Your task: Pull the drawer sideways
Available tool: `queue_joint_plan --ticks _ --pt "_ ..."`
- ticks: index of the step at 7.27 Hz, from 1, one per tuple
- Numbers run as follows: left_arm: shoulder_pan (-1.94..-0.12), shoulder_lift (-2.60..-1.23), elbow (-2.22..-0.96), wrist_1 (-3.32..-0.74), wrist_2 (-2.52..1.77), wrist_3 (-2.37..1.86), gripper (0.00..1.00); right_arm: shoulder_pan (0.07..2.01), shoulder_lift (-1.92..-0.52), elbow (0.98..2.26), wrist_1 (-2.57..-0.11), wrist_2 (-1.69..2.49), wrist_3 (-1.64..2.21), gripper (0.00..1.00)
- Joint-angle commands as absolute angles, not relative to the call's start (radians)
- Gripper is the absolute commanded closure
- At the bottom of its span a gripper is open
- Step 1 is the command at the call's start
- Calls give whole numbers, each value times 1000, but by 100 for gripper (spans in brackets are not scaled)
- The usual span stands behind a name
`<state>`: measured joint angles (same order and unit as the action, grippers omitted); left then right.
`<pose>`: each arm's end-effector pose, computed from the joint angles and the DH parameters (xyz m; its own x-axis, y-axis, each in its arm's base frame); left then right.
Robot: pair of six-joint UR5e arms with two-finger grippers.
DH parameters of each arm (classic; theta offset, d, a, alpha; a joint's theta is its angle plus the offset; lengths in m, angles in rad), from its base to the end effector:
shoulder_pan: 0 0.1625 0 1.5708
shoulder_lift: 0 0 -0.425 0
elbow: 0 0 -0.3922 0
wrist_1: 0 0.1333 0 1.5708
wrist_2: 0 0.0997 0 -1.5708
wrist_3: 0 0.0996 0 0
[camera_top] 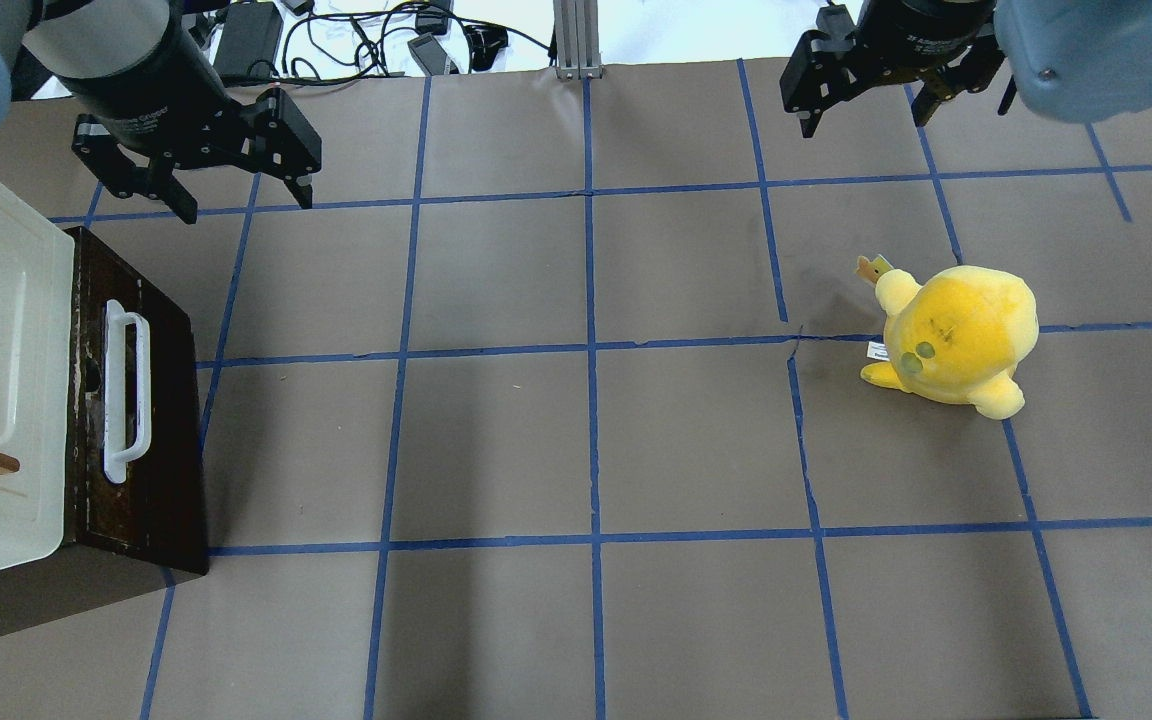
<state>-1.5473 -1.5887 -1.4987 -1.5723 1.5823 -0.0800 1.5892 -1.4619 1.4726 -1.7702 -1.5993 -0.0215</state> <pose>-0.1203 -0.5070 0.5145 -0.9946 -0.1038 -0.0072 -0.1033 0.9932 -0.0534 0.1407 -0.5525 0.5017 -0.9989 -0.0342 0.0320 -0.0396 0.9816 -0.1869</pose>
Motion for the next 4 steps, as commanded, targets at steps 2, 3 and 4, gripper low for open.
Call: queue_joint_plan --ticks 2,3,4 --pt "-1551 -1617 -1505 -1542 1583 -83 0 1589 -1462 1473 -1770 -1598 -21 0" --pt "-1560 -1634 -1525 -1531 1595 -81 0 1589 -1462 1473 -1770 -1600 -21 0" --pt "-1575 -1663 -1560 -1529 1656 -89 0 1589 -1462 1473 -1770 -1598 -21 0"
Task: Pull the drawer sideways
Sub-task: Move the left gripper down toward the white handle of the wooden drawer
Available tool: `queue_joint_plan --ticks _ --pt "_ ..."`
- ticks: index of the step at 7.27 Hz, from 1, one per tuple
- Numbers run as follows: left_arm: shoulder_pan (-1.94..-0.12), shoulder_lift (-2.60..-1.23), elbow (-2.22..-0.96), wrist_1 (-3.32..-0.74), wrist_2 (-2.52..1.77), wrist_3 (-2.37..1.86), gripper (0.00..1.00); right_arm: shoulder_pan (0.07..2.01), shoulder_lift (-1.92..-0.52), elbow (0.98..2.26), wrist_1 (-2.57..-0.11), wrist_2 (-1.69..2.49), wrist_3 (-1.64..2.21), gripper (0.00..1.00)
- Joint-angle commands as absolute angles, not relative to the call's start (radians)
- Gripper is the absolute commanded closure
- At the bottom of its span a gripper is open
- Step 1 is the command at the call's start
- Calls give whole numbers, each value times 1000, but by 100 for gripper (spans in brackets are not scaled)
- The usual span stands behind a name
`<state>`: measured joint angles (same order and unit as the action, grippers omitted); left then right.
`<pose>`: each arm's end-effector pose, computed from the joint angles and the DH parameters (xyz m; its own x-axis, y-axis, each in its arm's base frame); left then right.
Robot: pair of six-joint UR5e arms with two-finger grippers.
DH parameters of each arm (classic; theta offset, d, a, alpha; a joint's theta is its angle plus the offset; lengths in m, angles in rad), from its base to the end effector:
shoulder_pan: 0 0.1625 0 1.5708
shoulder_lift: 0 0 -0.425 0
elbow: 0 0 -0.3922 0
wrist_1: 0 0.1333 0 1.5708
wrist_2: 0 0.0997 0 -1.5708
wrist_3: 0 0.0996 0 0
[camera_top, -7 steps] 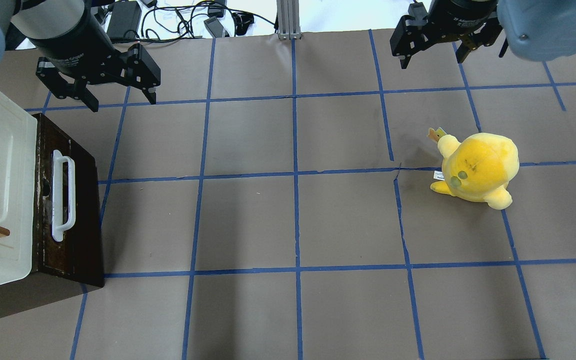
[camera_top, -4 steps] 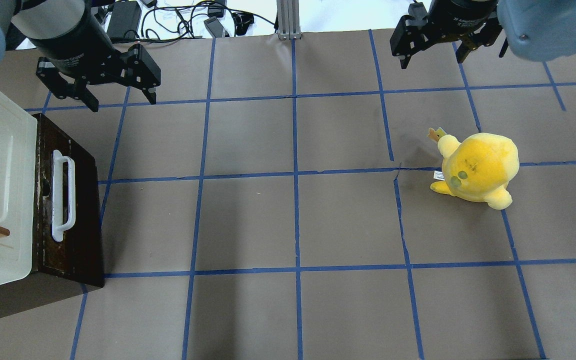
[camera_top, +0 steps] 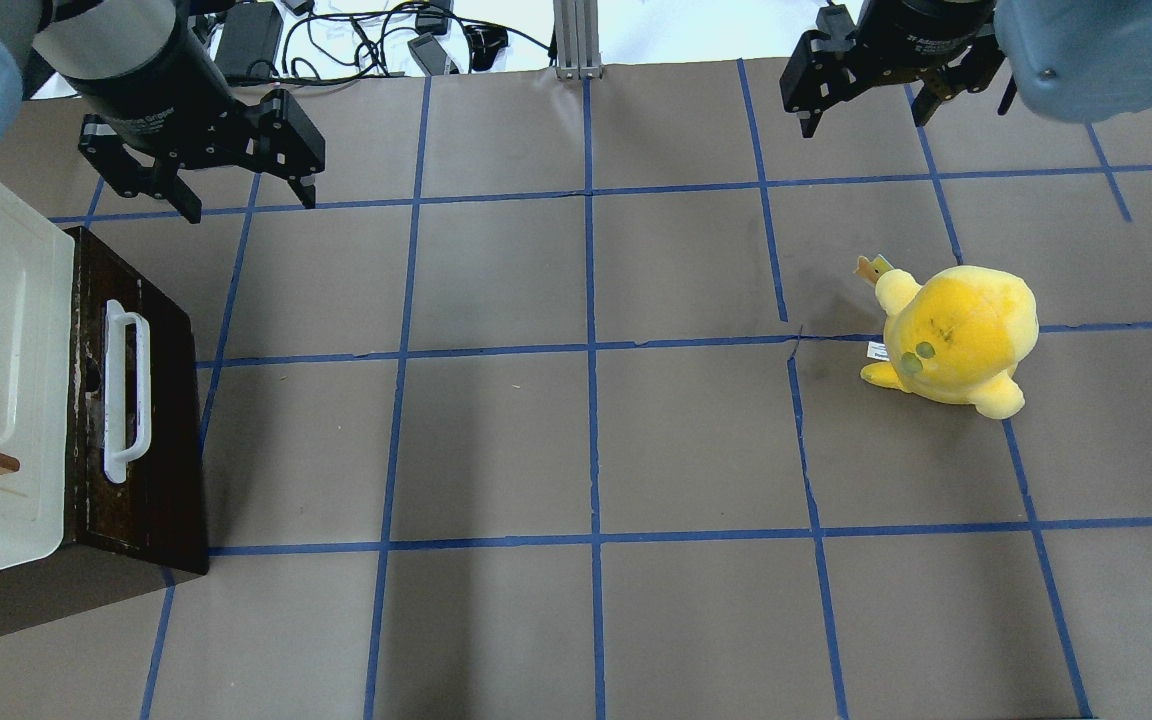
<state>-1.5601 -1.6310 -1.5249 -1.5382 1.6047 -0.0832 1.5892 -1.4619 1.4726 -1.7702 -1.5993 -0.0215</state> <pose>-0.1244 -0.5206 0.4834 -0.9950 -0.0944 -0.0323 -0.0937 0.9954 -0.0210 0.1407 -0.5525 0.5017 -0.9989 -0.0342 0.0320 -0.0396 0.9816 -0.1869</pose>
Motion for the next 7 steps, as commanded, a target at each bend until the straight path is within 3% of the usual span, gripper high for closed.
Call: queue_joint_plan --ticks 1,7 --pt "-1621 -1696 -1610 -1523 1769 -165 0 1589 -1462 1473 -1770 -1600 -21 0" --pt "-1778 -1896 -1723 -1602 2249 -441 0 1589 -1462 1473 -1770 -1598 -21 0"
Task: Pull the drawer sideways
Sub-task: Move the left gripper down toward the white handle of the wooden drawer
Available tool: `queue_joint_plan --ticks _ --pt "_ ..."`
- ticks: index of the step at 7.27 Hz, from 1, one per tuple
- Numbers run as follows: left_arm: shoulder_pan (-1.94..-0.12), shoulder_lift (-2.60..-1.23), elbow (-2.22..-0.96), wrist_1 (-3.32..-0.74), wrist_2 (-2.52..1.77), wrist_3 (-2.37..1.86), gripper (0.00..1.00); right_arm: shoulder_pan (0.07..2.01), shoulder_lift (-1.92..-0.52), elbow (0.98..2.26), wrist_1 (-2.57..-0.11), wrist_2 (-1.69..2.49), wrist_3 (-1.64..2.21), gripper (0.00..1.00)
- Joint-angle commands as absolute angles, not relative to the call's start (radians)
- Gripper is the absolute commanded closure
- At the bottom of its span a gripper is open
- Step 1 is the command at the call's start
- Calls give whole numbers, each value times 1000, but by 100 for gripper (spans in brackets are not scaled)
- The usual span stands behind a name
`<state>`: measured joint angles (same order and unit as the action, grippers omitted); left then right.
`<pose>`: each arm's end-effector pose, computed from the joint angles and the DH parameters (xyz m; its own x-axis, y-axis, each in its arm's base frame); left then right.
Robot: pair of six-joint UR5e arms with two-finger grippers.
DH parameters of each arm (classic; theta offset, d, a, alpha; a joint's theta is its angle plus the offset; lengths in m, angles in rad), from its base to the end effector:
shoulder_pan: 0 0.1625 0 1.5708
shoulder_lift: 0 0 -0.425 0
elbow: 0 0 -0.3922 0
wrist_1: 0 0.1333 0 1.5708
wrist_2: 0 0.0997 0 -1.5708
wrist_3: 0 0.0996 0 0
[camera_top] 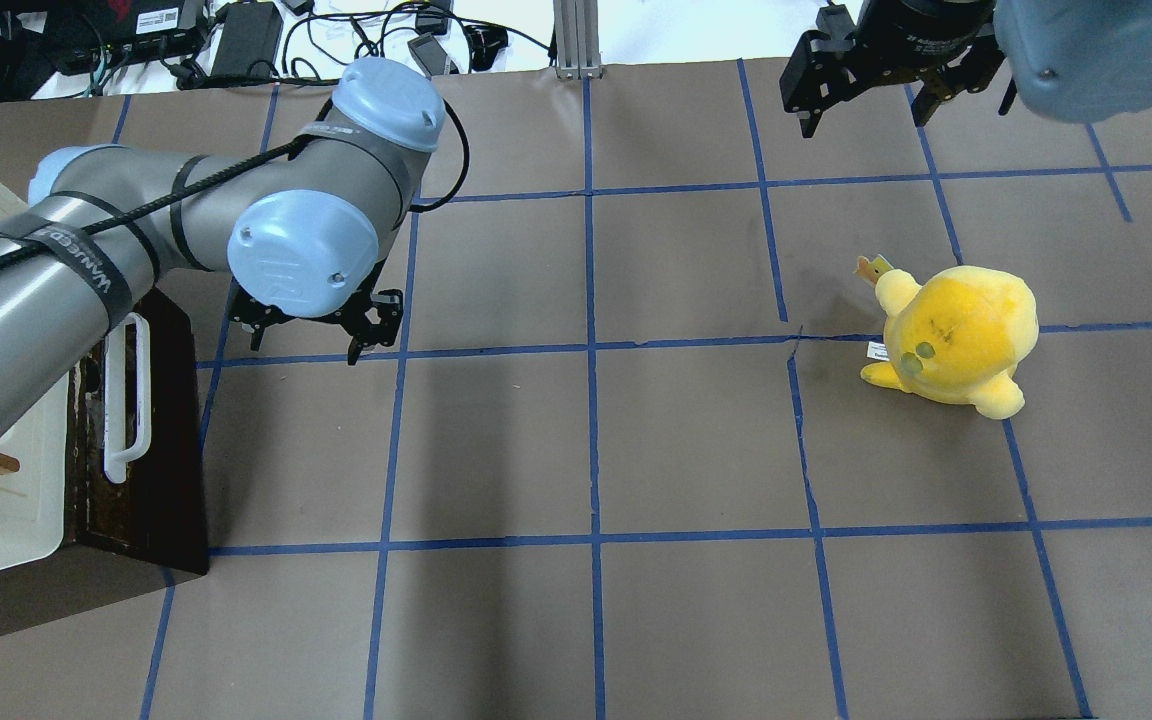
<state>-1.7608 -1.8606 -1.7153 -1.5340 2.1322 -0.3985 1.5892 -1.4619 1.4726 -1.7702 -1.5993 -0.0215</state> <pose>-0.1802 -0.5117 0.2884 -0.7978 -0.0175 -0.6026 -0.1470 0.9751 0.1663 0.1407 -0.5525 0.5017 -0.9989 -0.0342 0.0320 -0.0396 0.9816 -0.1869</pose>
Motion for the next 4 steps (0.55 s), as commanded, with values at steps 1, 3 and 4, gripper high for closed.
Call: queue_joint_plan --ticks 1,3,4 --pt "-1781 -1920 -1724 -1696 2338 -496 0 1589 -1462 1473 -1770 -1600 -21 0" --pt "-1781 -1956 -1756 -1808 2542 -531 0 1589 -1462 1473 -1770 -1598 -21 0" --pt "-1776 -1968 -1794 -1819 2619 -543 0 1589 -1462 1473 -1770 -1600 -21 0"
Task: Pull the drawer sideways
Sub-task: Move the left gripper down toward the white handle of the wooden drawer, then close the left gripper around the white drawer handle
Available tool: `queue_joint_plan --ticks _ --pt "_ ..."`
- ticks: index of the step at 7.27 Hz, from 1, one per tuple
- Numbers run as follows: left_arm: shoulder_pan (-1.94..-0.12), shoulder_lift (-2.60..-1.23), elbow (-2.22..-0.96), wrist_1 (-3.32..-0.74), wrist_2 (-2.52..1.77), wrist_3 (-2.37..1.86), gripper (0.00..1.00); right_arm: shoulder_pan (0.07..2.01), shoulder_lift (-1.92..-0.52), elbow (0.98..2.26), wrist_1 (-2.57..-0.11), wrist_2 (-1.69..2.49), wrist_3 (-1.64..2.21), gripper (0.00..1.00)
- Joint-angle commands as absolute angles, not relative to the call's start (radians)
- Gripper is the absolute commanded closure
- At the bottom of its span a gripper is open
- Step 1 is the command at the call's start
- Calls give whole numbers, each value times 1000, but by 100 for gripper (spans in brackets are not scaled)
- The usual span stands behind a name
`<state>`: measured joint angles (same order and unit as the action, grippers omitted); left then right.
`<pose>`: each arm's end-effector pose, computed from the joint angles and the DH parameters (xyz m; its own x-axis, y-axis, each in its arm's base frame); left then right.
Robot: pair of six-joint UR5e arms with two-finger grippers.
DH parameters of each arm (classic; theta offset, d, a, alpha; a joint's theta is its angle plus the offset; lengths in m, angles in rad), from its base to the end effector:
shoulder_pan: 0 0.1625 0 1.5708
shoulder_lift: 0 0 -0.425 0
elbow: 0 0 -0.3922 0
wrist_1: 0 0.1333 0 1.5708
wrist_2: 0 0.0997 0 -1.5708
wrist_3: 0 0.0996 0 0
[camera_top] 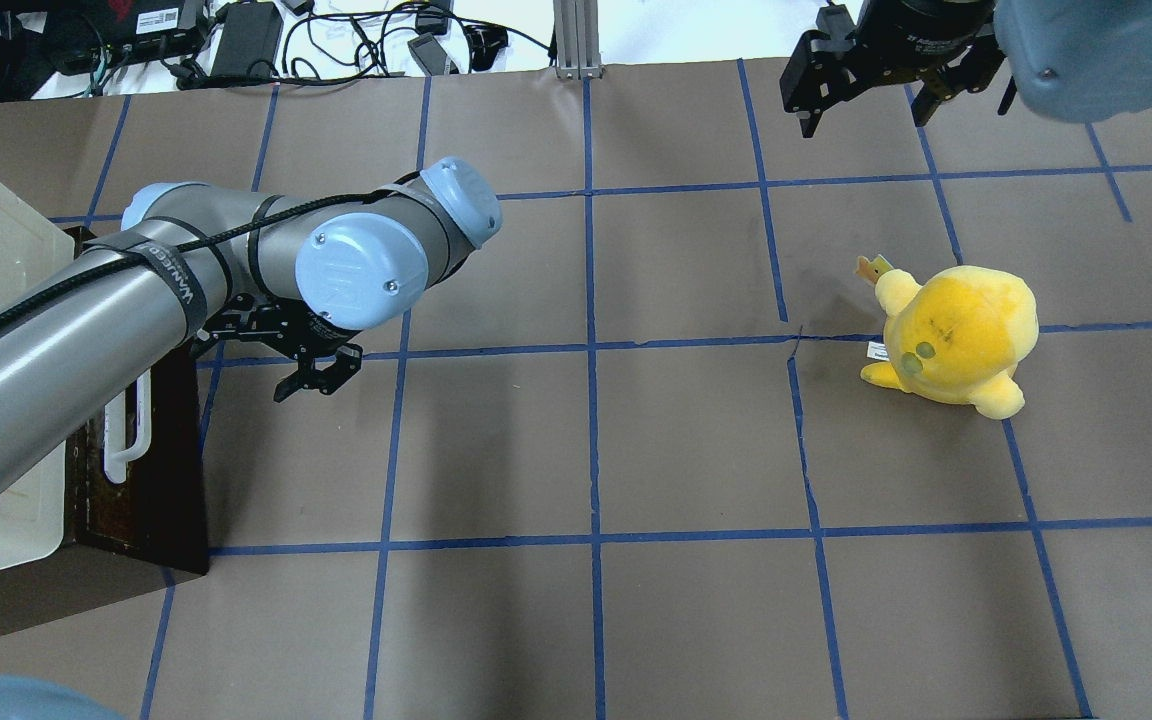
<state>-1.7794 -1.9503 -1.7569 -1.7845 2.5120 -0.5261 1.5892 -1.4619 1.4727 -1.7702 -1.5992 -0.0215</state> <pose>-0.1590 -0.4961 0.2353 -0.4704 0.2365 -0.8502 -0.1028 0.9422 0.3190 0.1407 -0.5525 0.5016 -0.9989 -0.0342 0.0319 -0.0396 0.9816 -0.1868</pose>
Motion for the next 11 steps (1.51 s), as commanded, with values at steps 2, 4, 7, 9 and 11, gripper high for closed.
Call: queue_joint_plan --ticks 2,4,7,9,11 --pt "-1728 -1985 -1835 -1831 2661 -594 0 1589 -1462 1473 -1770 -1600 -21 0" --pt "-1671 -1986 -1833 -1884 2663 -641 0 1589 -1462 1473 -1770 -1600 -21 0" --pt "-1641 -1991 -1829 -1884 2669 -656 6 1589 -1462 1473 -1770 -1600 -21 0" --pt "-1626 -1996 -1824 -1881 2697 -733 5 1589 -1462 1473 -1770 -1600 -21 0" --pt "-1626 -1999 -1810 -1870 2698 -776 4 1589 -1462 1473 -1770 -1598 -21 0"
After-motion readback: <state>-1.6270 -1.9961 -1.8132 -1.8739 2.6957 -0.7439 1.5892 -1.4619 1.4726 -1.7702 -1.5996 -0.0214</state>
